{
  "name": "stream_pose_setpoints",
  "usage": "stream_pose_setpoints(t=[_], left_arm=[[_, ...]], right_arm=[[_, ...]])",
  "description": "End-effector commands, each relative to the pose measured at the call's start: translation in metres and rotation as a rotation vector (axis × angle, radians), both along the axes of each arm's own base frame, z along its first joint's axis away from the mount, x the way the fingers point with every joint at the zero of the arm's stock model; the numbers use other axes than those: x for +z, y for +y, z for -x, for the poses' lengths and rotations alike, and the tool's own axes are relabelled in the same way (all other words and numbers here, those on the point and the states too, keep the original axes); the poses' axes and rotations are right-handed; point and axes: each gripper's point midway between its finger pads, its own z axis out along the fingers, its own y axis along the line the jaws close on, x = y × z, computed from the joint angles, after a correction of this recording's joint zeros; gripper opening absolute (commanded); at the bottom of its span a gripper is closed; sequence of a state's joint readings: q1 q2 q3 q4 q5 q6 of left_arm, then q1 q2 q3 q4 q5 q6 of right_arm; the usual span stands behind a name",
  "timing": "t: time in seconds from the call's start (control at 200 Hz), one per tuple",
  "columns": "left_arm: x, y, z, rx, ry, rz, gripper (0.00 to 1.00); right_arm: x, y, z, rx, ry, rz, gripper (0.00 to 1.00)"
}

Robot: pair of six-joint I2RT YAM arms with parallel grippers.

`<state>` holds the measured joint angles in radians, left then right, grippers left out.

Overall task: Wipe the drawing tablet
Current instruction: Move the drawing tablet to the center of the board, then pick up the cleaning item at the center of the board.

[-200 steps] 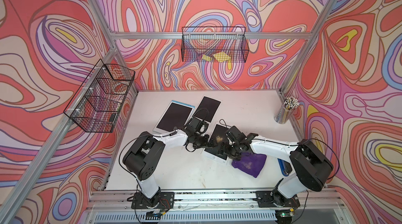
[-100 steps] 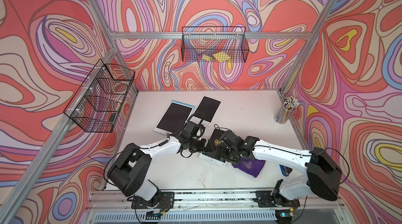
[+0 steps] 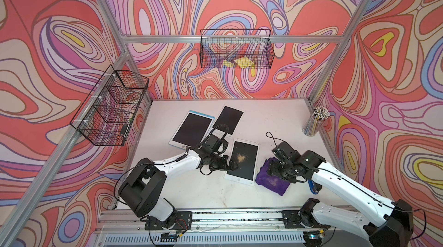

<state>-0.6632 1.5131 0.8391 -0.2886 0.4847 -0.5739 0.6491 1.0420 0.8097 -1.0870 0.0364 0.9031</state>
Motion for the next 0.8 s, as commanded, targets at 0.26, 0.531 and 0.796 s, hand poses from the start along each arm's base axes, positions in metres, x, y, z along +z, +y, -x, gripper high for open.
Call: stream_pose_setpoints(t=[0.26,0.531,0.796], left_arm=[[0.028,0.003,-0.015,0.028,-0.103,-0.003,0.99],[0.022,0.000,-0.017,0.019,-0.085,-0.009,0.99],[0.019,-0.005,-0.023,0.007,-0.058,-0.012,0.99]], right_arm=[[-0.033,-0.011,-0.006,-0.008,0.047,0.088,0.86],[-0.049,0.006,-0.026,0.009,0.049,0.034,0.86],[-0.104,0.006,-0.002,-0.029,0.174,0.011,0.85]])
